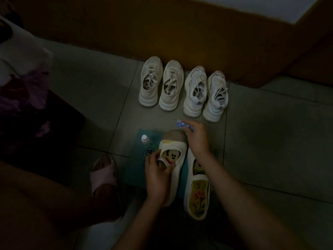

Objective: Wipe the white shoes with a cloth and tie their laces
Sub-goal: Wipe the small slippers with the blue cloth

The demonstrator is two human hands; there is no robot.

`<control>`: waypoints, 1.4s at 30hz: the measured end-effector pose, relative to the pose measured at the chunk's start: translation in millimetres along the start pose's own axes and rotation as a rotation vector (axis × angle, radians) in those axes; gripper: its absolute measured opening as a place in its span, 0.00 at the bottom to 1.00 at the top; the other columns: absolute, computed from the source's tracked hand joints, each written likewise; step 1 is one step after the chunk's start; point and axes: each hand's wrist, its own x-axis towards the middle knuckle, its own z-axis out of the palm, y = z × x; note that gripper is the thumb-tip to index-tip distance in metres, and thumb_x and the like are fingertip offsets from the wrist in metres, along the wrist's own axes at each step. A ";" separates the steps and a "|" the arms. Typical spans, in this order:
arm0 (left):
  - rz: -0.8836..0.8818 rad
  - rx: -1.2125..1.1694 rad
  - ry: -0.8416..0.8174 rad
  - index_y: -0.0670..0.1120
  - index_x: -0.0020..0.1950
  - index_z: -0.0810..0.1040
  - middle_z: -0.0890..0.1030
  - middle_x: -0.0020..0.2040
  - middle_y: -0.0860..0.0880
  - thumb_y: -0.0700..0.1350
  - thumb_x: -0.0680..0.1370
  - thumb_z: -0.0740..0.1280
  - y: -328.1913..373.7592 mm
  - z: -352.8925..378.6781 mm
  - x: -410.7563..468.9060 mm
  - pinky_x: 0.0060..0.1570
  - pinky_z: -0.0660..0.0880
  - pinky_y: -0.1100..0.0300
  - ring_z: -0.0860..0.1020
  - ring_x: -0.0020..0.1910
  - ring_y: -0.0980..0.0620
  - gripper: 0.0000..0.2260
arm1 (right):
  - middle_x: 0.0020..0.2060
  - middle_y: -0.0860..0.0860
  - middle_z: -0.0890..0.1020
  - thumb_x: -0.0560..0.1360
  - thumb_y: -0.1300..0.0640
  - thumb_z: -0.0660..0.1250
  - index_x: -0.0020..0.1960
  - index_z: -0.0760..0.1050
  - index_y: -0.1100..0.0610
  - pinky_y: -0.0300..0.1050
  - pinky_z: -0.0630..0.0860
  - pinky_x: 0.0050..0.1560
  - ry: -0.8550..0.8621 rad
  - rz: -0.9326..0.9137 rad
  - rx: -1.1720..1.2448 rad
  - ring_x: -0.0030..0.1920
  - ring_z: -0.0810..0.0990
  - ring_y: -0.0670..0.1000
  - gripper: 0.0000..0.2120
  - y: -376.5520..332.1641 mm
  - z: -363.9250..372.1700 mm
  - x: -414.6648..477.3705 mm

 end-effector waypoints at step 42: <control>-0.033 -0.292 -0.014 0.45 0.58 0.78 0.82 0.52 0.50 0.36 0.73 0.69 -20.6 -11.5 13.4 0.43 0.75 0.73 0.80 0.50 0.57 0.14 | 0.59 0.53 0.80 0.78 0.59 0.63 0.65 0.74 0.54 0.42 0.73 0.56 0.180 0.189 -0.113 0.57 0.78 0.52 0.16 11.0 24.8 -90.3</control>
